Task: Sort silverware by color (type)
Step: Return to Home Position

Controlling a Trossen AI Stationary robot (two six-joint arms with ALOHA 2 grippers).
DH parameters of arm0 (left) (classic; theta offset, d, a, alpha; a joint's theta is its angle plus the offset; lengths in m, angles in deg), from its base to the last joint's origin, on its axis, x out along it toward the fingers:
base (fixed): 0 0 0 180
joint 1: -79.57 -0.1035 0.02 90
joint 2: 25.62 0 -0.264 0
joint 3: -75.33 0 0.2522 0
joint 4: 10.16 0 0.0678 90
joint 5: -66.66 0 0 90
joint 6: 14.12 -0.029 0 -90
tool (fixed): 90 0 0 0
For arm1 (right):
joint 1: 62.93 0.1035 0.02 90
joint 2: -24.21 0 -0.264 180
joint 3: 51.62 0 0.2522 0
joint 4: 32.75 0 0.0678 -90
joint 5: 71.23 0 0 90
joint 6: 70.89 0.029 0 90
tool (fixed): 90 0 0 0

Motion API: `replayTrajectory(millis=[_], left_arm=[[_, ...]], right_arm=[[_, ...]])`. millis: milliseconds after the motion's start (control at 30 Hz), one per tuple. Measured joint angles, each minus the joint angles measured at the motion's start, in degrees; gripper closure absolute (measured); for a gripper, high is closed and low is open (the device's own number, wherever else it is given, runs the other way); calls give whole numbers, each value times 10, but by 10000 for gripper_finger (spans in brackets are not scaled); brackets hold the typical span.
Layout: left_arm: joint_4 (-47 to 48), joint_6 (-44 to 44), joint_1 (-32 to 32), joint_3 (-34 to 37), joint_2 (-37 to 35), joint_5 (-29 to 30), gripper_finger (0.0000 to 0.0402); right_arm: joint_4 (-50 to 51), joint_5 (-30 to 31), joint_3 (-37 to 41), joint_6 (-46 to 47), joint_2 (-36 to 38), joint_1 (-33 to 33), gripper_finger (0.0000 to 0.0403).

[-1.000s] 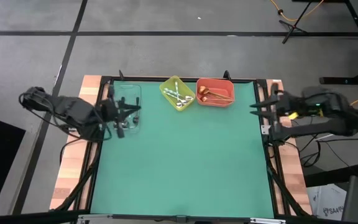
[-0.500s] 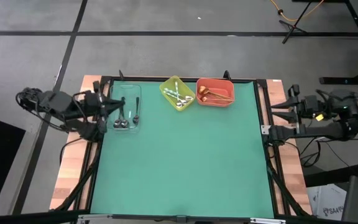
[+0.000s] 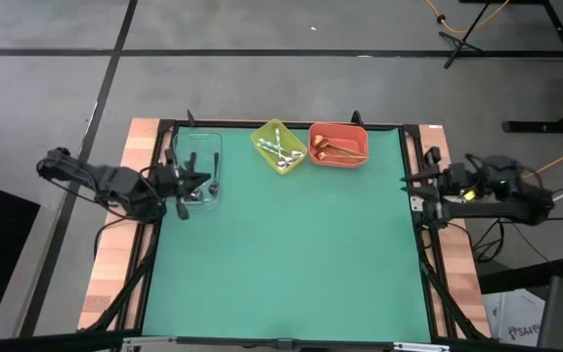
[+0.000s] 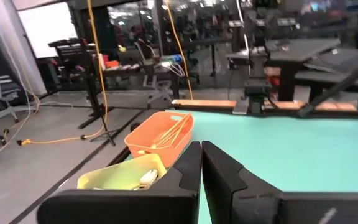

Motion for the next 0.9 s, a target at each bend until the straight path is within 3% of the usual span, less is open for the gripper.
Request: replayTrajectory(millis=[400,667,900], left_arm=[[-142,-1,-73,180,-127,-59,396],[-229,-15,-125,267,-185,-89,396],[-226,-12,-159,300,-222,-123,396]], right_arm=[[-142,-15,131,28,6,0,314],[-168,-15,158,44,5,0,314],[-171,-34,159,44,5,0,314]])
